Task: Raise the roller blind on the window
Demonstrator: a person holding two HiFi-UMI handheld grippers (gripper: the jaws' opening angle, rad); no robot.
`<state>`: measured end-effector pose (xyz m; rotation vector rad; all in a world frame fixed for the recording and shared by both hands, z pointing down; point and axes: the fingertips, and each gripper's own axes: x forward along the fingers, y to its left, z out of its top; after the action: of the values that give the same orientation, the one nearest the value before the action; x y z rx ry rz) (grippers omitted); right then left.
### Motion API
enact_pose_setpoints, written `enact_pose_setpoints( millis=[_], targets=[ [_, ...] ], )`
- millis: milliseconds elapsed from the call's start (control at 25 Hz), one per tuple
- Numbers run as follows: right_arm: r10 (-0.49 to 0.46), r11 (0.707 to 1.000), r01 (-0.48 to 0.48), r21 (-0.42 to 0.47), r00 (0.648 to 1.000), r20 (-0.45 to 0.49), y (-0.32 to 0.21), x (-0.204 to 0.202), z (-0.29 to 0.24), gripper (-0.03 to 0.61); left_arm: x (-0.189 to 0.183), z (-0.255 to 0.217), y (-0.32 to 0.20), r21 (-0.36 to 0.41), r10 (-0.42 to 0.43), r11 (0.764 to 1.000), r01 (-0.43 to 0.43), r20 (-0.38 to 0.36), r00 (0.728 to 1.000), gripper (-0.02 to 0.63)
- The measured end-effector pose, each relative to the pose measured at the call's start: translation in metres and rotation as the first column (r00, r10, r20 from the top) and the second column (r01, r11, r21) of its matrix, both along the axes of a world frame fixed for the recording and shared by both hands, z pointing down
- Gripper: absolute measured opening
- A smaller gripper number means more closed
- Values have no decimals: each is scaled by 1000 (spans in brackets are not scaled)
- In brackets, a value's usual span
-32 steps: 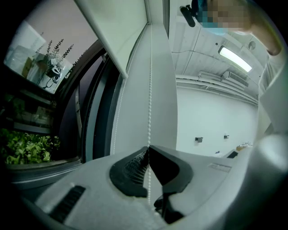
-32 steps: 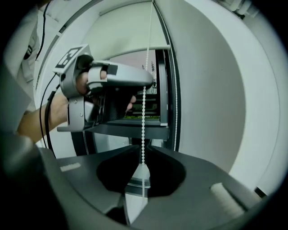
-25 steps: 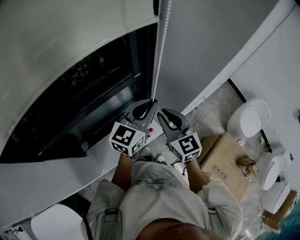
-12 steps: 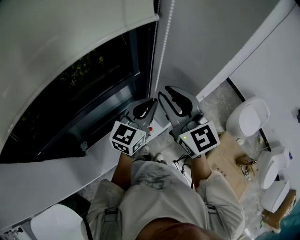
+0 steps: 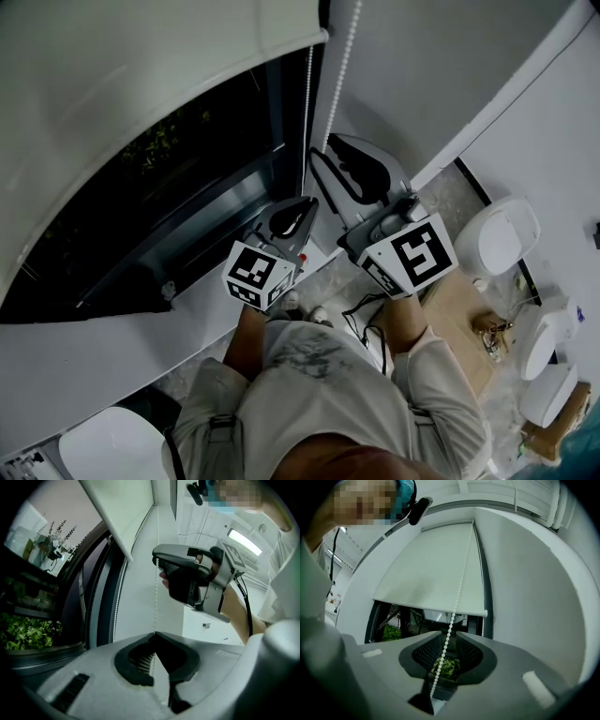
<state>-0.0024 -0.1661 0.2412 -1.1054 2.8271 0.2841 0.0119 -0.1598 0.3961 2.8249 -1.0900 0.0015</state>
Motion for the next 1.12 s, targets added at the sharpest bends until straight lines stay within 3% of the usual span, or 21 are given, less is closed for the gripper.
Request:
enact_pose_setpoints(
  millis=[240, 560, 1120],
  targets=[
    [-18, 1000, 18, 4, 999, 42, -1, -1, -8, 14, -1, -1, 1, 1, 3, 1000, -3, -9, 1000, 12],
    [19, 999, -22, 38, 998, 67, 3, 3, -1, 11, -2, 7, 0, -18, 15, 1000, -15, -18, 1000, 12],
    [62, 998, -62, -25, 998, 22, 6, -2, 47, 11, -6, 57, 7, -100, 25, 995, -24, 10, 1000, 12]
  ],
)
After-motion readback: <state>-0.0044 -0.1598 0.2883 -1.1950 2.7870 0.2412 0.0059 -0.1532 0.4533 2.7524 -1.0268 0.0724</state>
